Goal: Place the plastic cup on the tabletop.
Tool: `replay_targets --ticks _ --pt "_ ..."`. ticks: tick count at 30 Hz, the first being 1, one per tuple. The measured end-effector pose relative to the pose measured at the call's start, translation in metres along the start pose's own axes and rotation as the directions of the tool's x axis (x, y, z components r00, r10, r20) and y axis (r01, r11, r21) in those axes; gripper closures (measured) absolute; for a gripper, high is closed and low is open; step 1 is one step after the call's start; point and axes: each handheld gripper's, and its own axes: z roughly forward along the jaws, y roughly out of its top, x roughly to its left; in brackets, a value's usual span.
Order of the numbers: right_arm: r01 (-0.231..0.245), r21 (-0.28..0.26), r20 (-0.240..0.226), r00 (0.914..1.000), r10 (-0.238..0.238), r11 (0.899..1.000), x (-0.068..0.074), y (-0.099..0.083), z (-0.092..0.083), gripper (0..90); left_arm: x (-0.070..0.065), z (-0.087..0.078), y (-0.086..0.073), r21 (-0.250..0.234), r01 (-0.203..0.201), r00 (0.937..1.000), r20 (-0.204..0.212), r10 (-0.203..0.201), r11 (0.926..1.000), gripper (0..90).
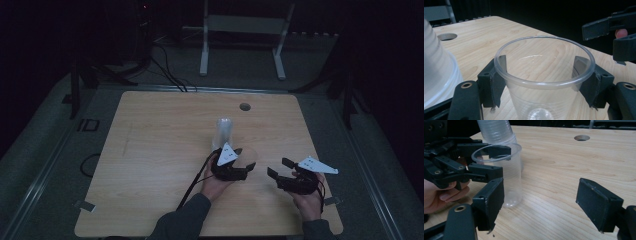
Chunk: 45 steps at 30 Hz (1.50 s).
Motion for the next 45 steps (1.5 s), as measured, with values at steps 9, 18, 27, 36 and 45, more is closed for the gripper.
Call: replay_targets --ticks 9,18,27,36,45 --pt "0.000 -0.001 0.001 1.0000 0.000 1.000 0.000 0.000 0.000 22.4 0.001 0.002 -0.003 0.007 -0.002 0.9999 -0.012 0.002 1.0000 28.5" --pt "-0.002 0.000 0.001 1.0000 0.002 1.000 0.000 -0.001 0.000 22.4 0.002 0.006 -0.004 0.006 -0.007 0.9991 -0.041 0.008 1.0000 27.6" --pt "-0.002 -0.002 0.001 1.0000 0.002 1.000 0.000 -0.001 -0.001 22.4 0.001 0.010 -0.005 0.009 -0.023 0.9977 -0.063 0.023 0.9997 27.5" --pt "-0.003 -0.001 0.002 1.0000 0.003 1.000 0.000 -0.001 -0.001 22.4 0.001 0.011 -0.007 0.027 -0.011 0.9984 -0.054 0.012 0.9996 25.3" --pt "-0.005 -0.002 0.003 1.0000 0.005 1.000 -0.001 -0.001 -0.001 22.3 0.002 0.011 -0.008 0.053 0.014 0.9984 -0.056 -0.011 0.9985 19.3"
